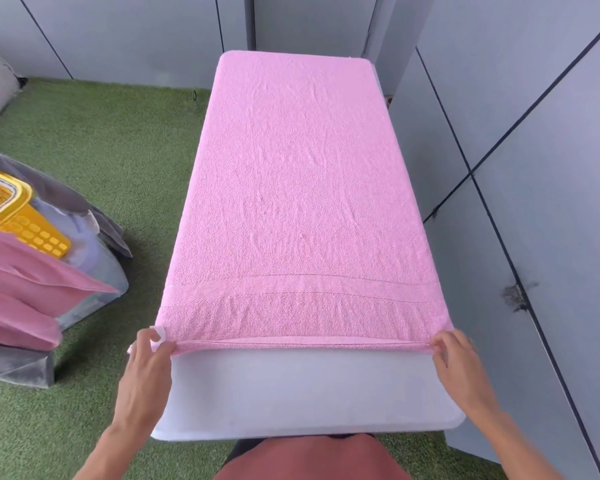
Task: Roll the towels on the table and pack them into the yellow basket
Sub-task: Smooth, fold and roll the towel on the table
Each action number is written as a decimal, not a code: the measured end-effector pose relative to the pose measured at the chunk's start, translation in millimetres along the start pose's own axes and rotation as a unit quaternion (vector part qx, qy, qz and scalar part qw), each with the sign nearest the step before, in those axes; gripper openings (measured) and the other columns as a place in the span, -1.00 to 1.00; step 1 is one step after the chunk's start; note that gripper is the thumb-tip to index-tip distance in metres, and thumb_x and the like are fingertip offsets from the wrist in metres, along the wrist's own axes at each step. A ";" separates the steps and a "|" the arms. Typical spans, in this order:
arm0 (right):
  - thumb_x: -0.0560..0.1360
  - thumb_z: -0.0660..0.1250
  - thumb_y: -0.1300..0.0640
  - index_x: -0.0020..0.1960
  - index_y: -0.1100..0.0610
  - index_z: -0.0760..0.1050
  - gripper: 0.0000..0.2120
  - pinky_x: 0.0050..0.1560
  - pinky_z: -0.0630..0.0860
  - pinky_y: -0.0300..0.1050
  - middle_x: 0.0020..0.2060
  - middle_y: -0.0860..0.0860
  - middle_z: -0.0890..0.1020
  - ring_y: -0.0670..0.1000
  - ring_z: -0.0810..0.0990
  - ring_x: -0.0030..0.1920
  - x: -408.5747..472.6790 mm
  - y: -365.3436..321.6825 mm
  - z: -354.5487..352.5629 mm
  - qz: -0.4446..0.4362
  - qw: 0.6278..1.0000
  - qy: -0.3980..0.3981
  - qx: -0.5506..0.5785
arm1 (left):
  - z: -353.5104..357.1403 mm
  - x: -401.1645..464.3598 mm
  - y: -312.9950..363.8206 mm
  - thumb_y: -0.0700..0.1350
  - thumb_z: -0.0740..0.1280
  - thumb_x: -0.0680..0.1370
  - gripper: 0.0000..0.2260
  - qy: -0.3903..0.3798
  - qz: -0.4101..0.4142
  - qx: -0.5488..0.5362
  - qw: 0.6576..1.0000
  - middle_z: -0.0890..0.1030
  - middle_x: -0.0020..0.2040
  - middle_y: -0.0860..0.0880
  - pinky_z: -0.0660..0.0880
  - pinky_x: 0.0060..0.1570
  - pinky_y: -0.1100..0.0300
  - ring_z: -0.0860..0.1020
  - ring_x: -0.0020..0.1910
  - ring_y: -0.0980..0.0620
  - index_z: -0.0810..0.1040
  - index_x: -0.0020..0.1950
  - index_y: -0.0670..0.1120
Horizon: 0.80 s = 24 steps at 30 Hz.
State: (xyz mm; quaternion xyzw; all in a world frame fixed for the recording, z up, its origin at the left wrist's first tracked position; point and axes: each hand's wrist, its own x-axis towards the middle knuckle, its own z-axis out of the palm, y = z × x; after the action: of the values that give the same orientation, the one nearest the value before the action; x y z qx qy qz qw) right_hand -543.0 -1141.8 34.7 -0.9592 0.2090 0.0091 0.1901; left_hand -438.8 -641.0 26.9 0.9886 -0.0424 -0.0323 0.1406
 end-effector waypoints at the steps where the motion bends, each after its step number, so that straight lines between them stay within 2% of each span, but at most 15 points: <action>1: 0.39 0.36 0.37 -0.06 0.12 0.50 -0.79 -0.01 0.43 0.00 -0.09 -0.06 0.47 0.05 0.41 -0.01 -2.4 1.6 0.7 -0.001 1.000 -0.004 -0.013 | 2.2 -2.2 -0.3 -0.47 0.38 0.37 -0.78 0.003 0.012 -0.006 1.000 0.36 0.09 -0.16 0.47 -0.49 0.03 0.46 -0.08 -0.21 0.58 -0.06 -0.23; 4: 0.31 0.40 0.33 0.00 0.07 0.47 -0.68 0.01 0.45 0.00 -0.04 -0.08 0.46 0.00 0.34 0.04 -2.5 5.0 -0.3 -0.003 0.999 -0.014 -0.042 | 11.3 -8.2 -7.3 -0.46 0.43 0.33 -0.64 0.006 0.047 -0.016 0.999 0.40 0.11 -0.19 0.59 -0.22 -0.14 0.45 0.01 -0.26 0.57 0.10 -0.29; 6: 0.31 0.41 0.33 0.00 0.08 0.47 -0.68 0.01 0.46 0.01 -0.03 -0.05 0.47 0.01 0.34 0.04 1.5 4.9 -1.1 -0.002 0.999 -0.007 -0.042 | 13.7 -8.1 -12.3 -0.47 0.42 0.34 -0.60 0.006 0.056 -0.019 0.998 0.42 0.11 -0.19 0.58 -0.15 -0.16 0.46 0.04 -0.27 0.55 0.15 -0.28; 8: 0.36 0.40 0.34 -0.01 0.09 0.49 -0.73 0.02 0.47 0.03 -0.03 -0.03 0.47 0.03 0.36 0.04 5.9 4.5 -0.7 0.000 0.999 0.003 -0.035 | 11.1 -5.5 -12.5 -0.48 0.40 0.35 -0.61 0.006 0.054 -0.025 0.998 0.42 0.11 -0.17 0.59 -0.23 -0.11 0.48 0.03 -0.28 0.55 0.15 -0.24; 10: 0.41 0.37 0.35 -0.01 0.09 0.51 -0.77 0.01 0.47 0.04 -0.04 -0.03 0.48 0.05 0.39 0.03 8.8 4.4 -0.8 -0.006 0.999 0.013 -0.036 | 5.8 -3.5 -8.2 -0.45 0.40 0.37 -0.65 0.015 0.051 -0.025 0.998 0.40 0.15 -0.20 0.55 -0.44 0.00 0.46 0.02 -0.26 0.55 0.12 -0.22; 12: 0.46 0.35 0.33 0.01 0.10 0.53 -0.80 0.00 0.48 0.05 -0.04 -0.02 0.51 0.07 0.42 0.02 9.2 6.2 -0.3 -0.016 0.999 0.024 -0.043 | 2.8 -2.0 -4.6 -0.36 0.42 0.41 -0.69 0.023 0.046 -0.030 0.998 0.38 0.18 -0.23 0.47 -0.57 0.11 0.43 0.03 -0.23 0.55 0.12 -0.19; 15: 0.51 0.30 0.29 0.07 0.08 0.55 -0.81 0.03 0.47 0.03 -0.01 -0.01 0.55 0.07 0.43 0.04 8.0 8.1 1.9 -0.014 0.998 0.032 -0.043 | 6.4 -1.9 -7.4 -0.30 0.46 0.41 -0.66 0.023 0.047 -0.031 0.998 0.40 0.11 -0.18 0.48 -0.59 0.10 0.42 0.01 -0.20 0.53 0.16 -0.18; 20: 0.49 0.29 0.39 0.09 0.14 0.57 -0.74 0.04 0.33 -0.12 -0.04 0.02 0.59 0.08 0.43 0.02 9.8 6.4 3.1 -0.036 0.997 0.057 -0.032 | 15.5 0.0 -15.1 -0.44 0.39 0.39 -0.55 0.005 0.045 -0.003 0.999 0.42 0.10 -0.12 0.44 -0.64 0.14 0.42 0.08 -0.18 0.47 0.22 -0.16; 24: 0.49 0.28 0.41 0.11 0.15 0.57 -0.72 0.05 0.33 -0.12 -0.02 0.02 0.61 0.06 0.41 0.00 10.3 8.0 1.9 -0.041 0.998 0.046 -0.031 | 11.2 10.1 -9.8 -0.36 0.40 0.41 -0.69 0.015 0.019 -0.003 1.000 0.46 0.03 -0.06 0.44 -0.60 0.10 0.43 0.03 -0.12 0.47 0.10 -0.14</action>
State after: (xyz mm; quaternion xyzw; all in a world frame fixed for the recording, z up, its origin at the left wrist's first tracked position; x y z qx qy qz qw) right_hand -536.8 -1152.0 29.0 -0.9719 0.1773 -0.0363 0.1504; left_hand -428.9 -635.6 12.9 0.9876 -0.0586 -0.0148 0.1449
